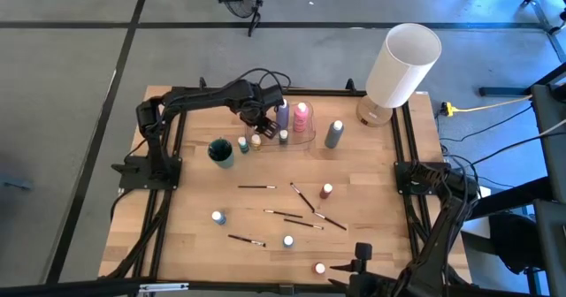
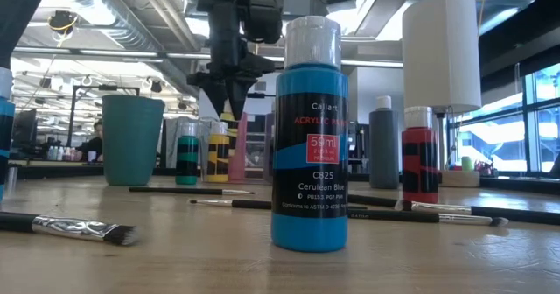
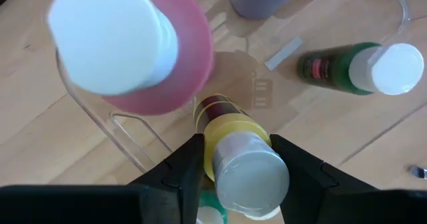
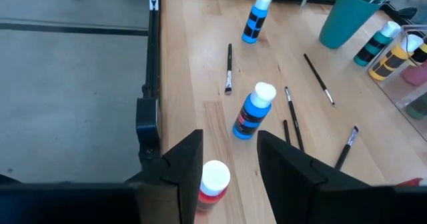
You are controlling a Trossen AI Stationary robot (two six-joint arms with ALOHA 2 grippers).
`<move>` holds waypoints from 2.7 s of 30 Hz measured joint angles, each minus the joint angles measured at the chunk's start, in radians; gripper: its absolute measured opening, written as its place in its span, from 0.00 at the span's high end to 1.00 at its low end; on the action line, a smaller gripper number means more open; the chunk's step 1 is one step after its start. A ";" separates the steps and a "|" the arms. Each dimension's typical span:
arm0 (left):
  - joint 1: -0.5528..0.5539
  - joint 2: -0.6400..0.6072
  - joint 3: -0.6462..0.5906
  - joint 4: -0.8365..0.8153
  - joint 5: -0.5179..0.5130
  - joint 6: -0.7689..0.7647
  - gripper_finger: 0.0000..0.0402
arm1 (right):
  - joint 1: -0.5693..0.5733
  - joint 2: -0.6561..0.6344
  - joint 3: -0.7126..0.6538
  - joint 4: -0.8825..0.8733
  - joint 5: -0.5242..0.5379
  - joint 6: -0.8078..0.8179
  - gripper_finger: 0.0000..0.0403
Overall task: Pick & Place Paint Supplies
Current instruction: Put the light yellow paint bottle into the transparent bin
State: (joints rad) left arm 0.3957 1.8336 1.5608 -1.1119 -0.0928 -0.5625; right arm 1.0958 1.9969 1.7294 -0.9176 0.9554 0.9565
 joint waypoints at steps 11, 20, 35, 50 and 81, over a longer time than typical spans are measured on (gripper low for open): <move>0.029 -0.002 -0.087 0.080 0.064 0.016 0.65 | 0.000 0.000 0.000 0.003 -0.015 -0.003 0.64; 0.051 -0.005 -0.144 0.128 0.065 -0.019 0.65 | -0.002 0.000 0.000 0.002 -0.015 -0.009 0.64; 0.053 0.003 -0.148 0.167 0.064 -0.079 0.65 | -0.003 0.000 0.000 0.003 -0.017 -0.014 0.64; 0.045 0.018 -0.147 0.177 0.064 -0.060 0.61 | -0.003 0.000 0.000 0.002 -0.017 -0.014 0.64; 0.033 0.020 -0.147 0.172 0.106 -0.055 0.53 | -0.003 -0.001 0.000 0.002 -0.017 -0.014 0.64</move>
State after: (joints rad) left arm 0.4289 1.8533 1.4136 -0.9399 0.0134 -0.6174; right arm 1.0931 1.9961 1.7294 -0.9154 0.9385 0.9424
